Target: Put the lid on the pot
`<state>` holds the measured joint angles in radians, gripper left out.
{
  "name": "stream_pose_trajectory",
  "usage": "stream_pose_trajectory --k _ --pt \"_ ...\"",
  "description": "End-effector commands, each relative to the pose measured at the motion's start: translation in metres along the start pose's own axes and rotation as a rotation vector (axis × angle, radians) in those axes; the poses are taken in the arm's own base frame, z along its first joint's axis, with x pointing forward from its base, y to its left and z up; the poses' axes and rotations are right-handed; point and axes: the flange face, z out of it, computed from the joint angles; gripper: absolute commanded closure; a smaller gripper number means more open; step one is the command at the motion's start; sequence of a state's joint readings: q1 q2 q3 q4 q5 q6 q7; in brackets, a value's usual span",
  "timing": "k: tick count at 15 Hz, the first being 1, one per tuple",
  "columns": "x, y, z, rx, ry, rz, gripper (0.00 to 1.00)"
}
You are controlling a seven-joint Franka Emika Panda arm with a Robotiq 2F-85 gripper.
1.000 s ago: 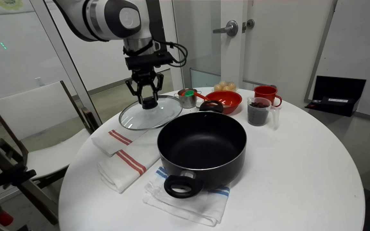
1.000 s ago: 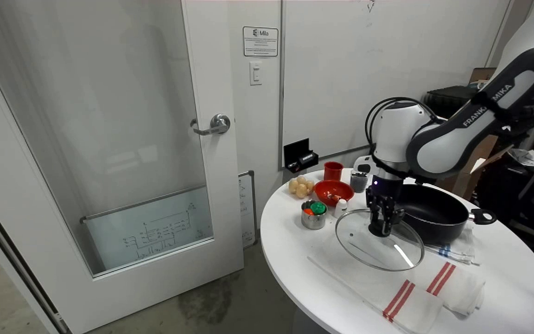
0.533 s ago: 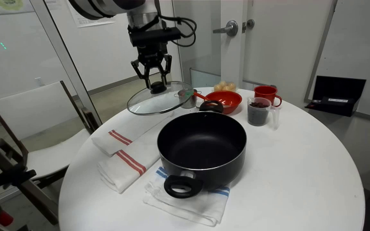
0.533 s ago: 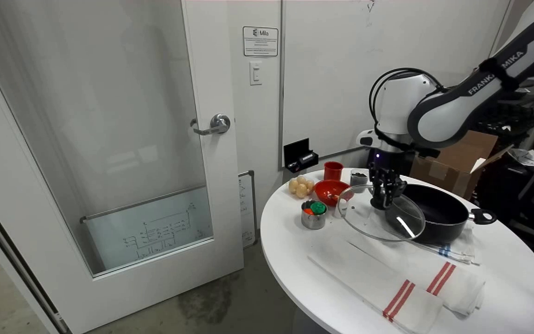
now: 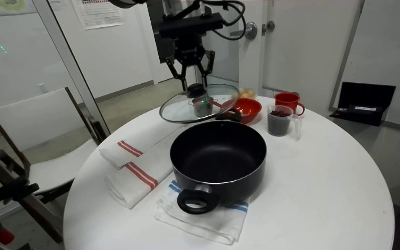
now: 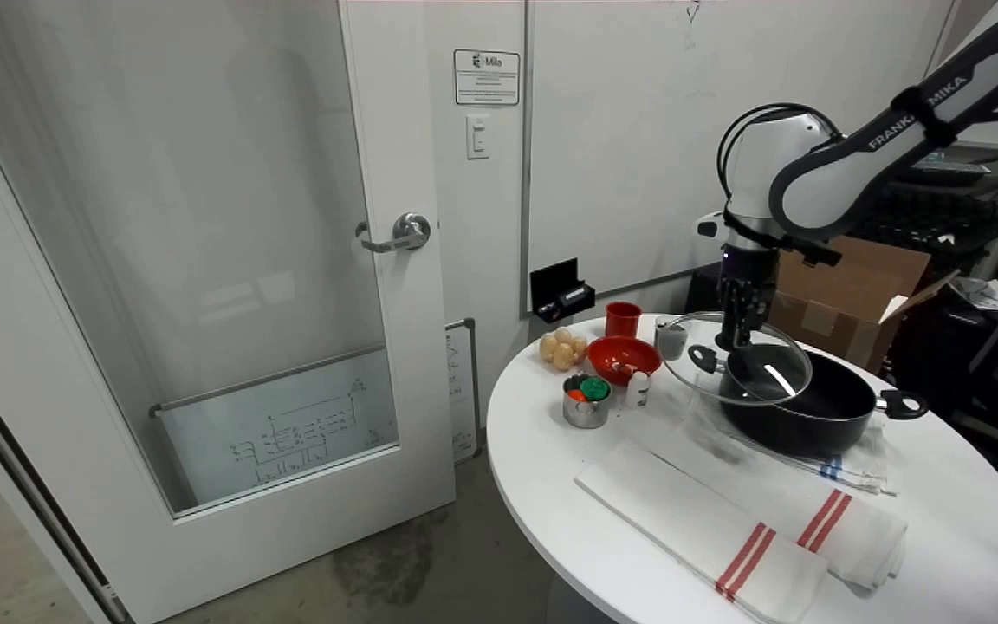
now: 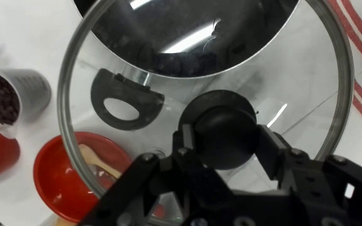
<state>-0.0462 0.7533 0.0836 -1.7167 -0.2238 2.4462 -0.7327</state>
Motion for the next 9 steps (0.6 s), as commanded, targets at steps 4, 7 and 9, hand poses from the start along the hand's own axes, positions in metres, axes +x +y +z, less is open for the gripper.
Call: stream_pose_trajectory --k 4,7,9 --pt "-0.045 0.038 -0.011 0.039 0.023 0.228 0.75" --pt "-0.066 0.047 -0.010 0.059 0.040 0.322 0.75" --pt "-0.079 0.052 -0.009 0.069 0.047 0.380 0.75"
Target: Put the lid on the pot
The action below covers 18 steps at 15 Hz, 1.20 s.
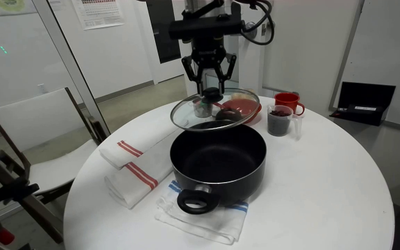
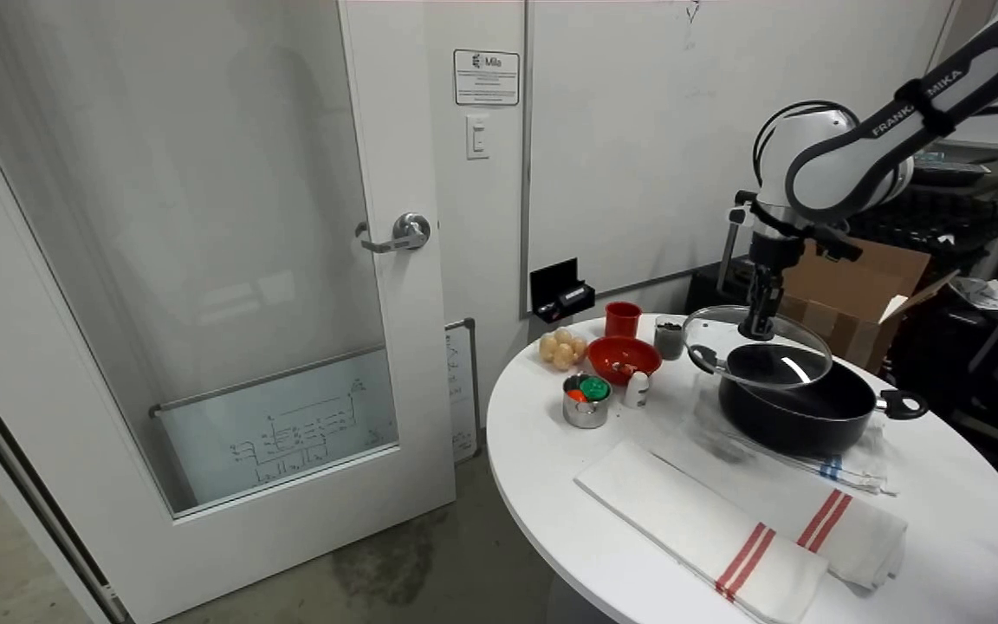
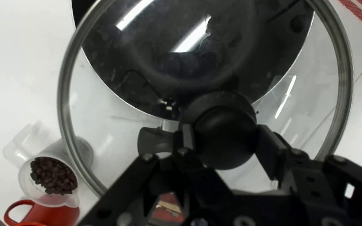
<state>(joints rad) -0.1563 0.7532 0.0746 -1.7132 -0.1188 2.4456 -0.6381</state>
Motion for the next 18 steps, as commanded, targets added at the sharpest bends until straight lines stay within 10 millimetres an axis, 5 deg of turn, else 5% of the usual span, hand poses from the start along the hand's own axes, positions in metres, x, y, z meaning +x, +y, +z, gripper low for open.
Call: stream_pose_trajectory --k 1,18 --pt "-0.018 0.012 -0.015 0.023 0.013 0.113 0.75" --pt "-0.082 0.024 0.010 0.047 0.045 0.391 0.75"
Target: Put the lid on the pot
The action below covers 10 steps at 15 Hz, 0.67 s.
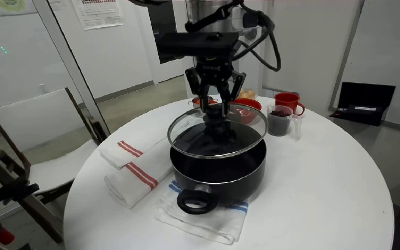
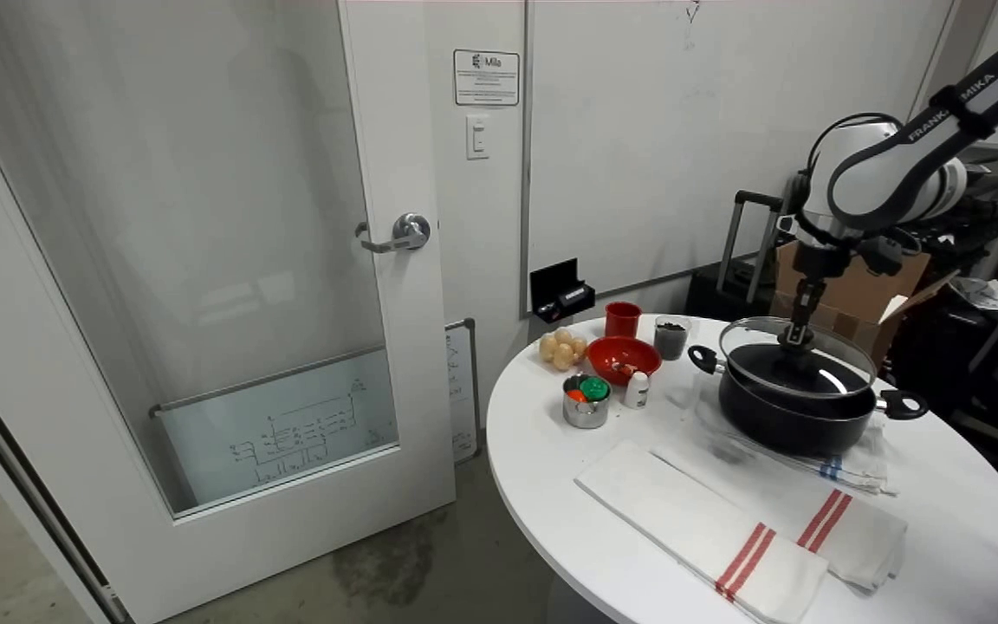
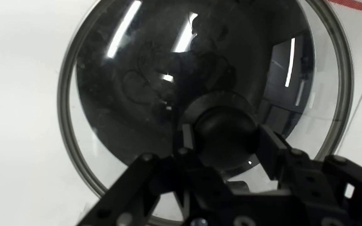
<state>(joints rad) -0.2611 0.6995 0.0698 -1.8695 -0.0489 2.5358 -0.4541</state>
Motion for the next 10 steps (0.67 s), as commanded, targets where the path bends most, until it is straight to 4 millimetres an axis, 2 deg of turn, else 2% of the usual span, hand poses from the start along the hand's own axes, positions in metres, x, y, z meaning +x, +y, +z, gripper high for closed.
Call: stream_pose_trajectory --k 1,10 --pt "-0.008 0.007 -0.007 0.009 0.038 0.059 0.75" --pt "-0.008 0.014 0.006 0.064 0.047 0.101 0.75"
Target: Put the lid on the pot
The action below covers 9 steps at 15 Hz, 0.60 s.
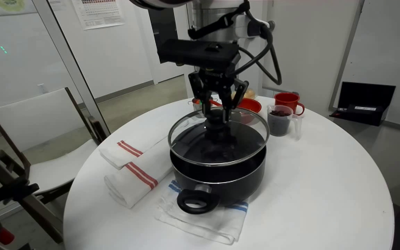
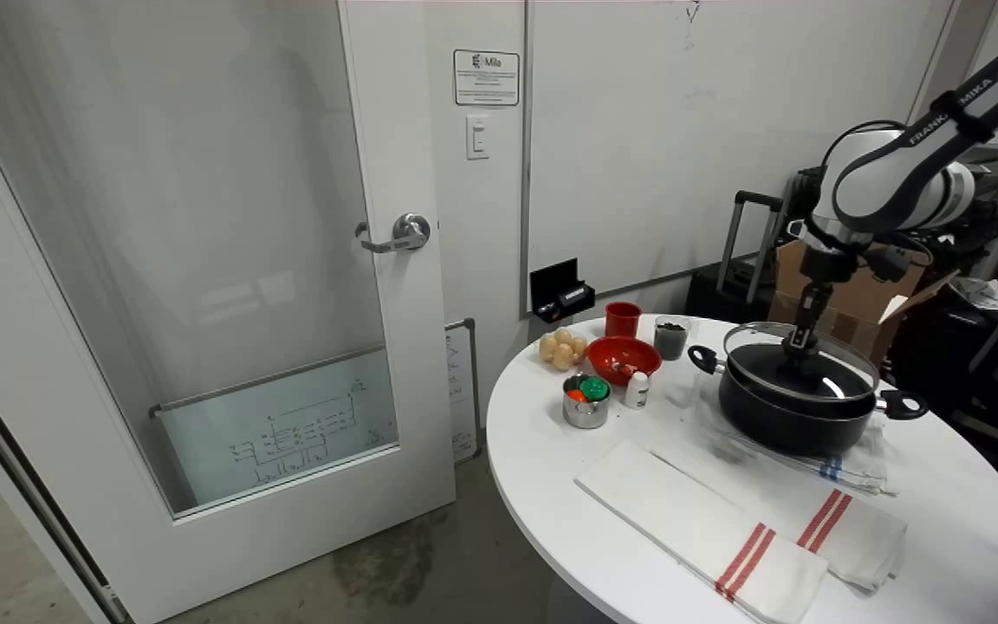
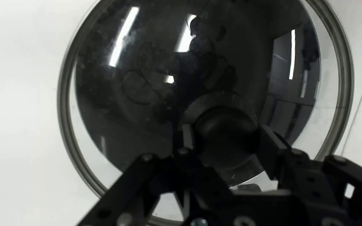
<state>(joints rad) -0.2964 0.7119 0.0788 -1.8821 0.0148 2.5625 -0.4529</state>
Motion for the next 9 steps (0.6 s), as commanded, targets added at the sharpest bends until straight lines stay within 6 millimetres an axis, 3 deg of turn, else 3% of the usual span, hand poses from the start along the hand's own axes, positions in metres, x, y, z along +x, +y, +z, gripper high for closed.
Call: stream_pose_trajectory --k 1,9 --pt "0.004 0.001 -0.002 0.029 0.023 0.020 0.75" --pt "0.007 0.006 0.011 0.032 0.008 0.027 0.75"
